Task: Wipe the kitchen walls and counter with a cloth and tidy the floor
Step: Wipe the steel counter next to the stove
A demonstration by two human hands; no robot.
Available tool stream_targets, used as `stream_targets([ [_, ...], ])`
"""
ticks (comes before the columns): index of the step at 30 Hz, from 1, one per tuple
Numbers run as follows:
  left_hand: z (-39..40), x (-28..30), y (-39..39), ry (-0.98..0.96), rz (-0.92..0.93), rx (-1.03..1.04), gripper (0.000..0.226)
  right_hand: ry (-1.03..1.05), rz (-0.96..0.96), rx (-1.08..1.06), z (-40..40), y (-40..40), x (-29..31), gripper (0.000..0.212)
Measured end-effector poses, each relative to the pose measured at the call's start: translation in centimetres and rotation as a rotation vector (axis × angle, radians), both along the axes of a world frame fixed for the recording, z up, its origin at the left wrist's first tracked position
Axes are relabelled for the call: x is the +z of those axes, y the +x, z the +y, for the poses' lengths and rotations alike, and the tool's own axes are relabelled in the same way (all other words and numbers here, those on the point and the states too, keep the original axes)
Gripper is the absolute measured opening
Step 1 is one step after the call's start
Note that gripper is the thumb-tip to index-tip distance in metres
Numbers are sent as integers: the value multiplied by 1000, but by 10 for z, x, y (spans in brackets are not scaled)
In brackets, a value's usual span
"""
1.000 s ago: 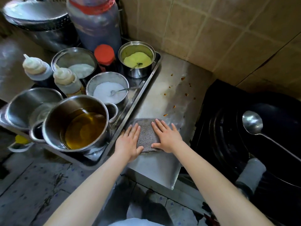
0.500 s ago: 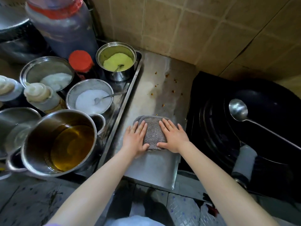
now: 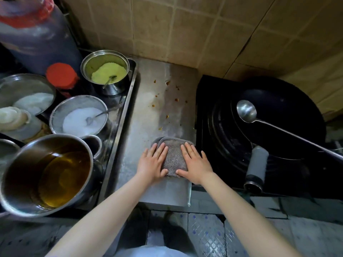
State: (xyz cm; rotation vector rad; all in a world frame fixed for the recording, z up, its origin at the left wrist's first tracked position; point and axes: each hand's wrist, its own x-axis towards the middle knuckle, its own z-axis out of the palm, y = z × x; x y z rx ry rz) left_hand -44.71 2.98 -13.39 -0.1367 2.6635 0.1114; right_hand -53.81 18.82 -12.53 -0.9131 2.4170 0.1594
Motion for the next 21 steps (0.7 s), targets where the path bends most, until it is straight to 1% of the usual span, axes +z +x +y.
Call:
stream_targets([
  [4, 1, -1, 3, -9, 1, -37, 78, -11, -16, -47, 4, 9, 1, 94],
  [11, -5, -2, 4, 12, 30, -15, 75, 10, -43, -99, -5, 10, 2, 90],
  [21, -30, -4, -13, -9, 74, -84, 76, 61, -49, -136, -22, -7, 7, 96],
])
